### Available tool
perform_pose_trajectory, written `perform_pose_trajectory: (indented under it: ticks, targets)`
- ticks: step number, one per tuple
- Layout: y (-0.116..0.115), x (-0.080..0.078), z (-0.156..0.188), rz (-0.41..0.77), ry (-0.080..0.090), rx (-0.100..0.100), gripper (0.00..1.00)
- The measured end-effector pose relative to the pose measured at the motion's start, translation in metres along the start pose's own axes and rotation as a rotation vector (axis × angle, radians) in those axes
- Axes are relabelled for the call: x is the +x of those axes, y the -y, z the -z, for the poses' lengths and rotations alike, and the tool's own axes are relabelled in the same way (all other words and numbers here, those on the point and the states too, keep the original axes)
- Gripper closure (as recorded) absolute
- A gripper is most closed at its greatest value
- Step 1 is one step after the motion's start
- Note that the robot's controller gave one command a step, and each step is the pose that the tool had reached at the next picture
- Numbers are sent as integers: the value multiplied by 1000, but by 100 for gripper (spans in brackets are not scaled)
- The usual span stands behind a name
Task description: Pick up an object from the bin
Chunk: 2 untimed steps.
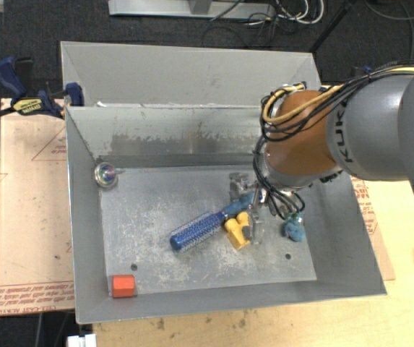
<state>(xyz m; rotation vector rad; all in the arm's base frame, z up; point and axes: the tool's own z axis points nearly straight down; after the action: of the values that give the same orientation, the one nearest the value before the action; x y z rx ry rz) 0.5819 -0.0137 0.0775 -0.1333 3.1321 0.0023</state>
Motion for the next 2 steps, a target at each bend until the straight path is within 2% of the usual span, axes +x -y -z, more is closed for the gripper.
perform_pose_trajectory:
  ticks: [1, 2]
  targets:
    - [0, -5, 8, 1, 16, 1, 100]
    - [0, 0, 2, 2, 0, 1, 0]
